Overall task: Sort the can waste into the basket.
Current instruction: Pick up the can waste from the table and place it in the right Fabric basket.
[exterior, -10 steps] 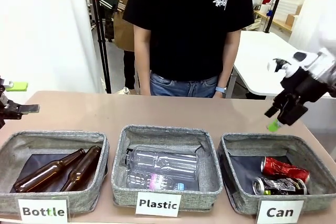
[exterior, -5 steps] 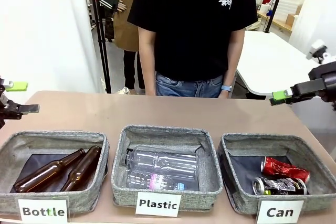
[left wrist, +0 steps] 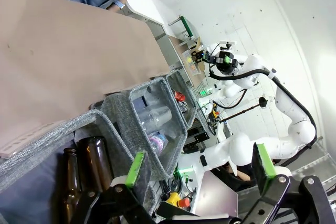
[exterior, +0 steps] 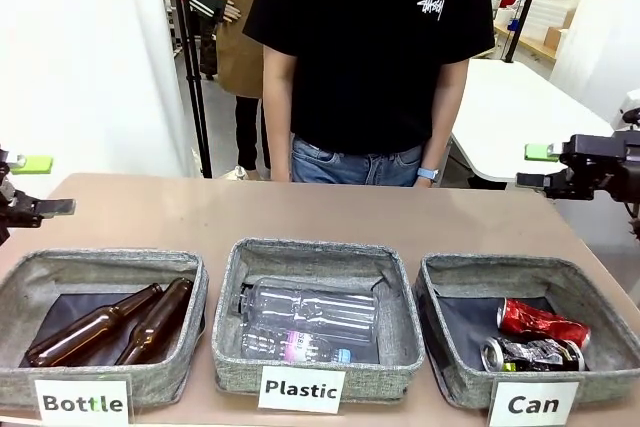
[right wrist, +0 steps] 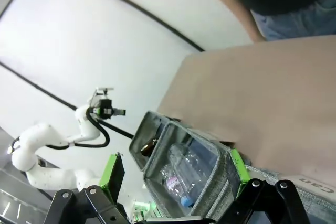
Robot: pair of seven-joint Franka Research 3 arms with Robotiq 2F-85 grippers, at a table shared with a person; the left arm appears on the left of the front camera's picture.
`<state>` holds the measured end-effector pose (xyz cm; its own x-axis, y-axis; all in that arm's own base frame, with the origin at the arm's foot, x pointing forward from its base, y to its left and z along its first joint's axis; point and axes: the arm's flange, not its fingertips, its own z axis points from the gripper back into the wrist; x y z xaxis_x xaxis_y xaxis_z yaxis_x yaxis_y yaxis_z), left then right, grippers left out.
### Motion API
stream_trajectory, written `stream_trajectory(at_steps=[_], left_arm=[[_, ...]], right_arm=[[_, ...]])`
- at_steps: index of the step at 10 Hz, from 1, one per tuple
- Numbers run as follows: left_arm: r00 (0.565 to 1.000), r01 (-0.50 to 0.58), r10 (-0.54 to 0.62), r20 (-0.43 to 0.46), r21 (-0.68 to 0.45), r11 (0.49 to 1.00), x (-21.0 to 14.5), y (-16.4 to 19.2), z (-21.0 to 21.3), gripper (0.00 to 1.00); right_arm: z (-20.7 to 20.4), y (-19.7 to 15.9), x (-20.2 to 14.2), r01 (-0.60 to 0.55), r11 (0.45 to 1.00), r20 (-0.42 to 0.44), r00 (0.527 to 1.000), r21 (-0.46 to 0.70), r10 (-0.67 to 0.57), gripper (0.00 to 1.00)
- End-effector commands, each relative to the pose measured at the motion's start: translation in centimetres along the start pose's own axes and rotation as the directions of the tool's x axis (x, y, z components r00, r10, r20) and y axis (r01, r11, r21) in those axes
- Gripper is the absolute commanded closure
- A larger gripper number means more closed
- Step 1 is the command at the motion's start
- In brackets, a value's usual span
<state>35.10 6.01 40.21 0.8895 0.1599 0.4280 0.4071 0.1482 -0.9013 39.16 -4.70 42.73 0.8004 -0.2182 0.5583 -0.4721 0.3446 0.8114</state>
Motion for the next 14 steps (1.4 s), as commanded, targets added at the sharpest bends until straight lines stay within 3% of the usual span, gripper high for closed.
stream_trajectory(at_steps=[1, 14], left_arm=[[1.0, -0.003, 0.003, 0.008, -0.002, 1.0, -0.13, -0.35, -0.02, 0.0], [1.0, -0.003, 0.003, 0.008, -0.002, 1.0, -0.13, -0.35, -0.02, 0.0]], right_arm=[[0.36, -0.14, 0.22, -0.016, 1.0, -0.041, 0.999, -0.002, 0.016, 0.0], [0.36, -0.14, 0.22, -0.016, 1.0, -0.041, 0.999, -0.002, 0.016, 0.0]])
